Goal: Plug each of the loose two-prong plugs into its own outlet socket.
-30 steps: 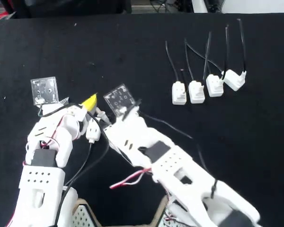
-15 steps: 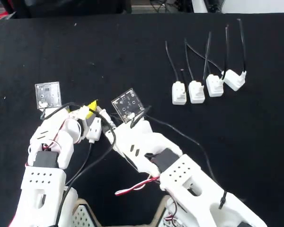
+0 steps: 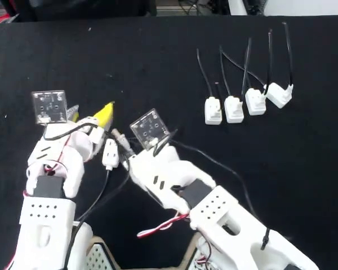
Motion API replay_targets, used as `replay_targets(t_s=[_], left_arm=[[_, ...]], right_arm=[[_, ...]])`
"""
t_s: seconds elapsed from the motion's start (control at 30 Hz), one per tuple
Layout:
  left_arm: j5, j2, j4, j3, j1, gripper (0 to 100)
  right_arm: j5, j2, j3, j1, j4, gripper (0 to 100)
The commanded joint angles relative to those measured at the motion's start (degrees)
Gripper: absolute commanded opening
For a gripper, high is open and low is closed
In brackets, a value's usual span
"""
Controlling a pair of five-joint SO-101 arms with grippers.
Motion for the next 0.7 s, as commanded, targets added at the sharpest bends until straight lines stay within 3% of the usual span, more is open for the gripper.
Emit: replay_targets(t_s=[0.0, 0.43, 0.67], left_arm=[[-0.4, -0.4, -0.3, 0.8, 4.7, 29], [-0.4, -0.6, -0.4, 7.3, -0.4, 29], [-0.4, -0.6, -0.6, 10.6, 0.1, 29]], right_arm=[[-0.1, -2.0, -0.5, -1.0, -1.5, 1.1], [-0.1, -2.2, -0.7, -1.0, -1.5, 1.1], [-0.5, -2.2, -0.6, -1.1, -2.7, 1.1]])
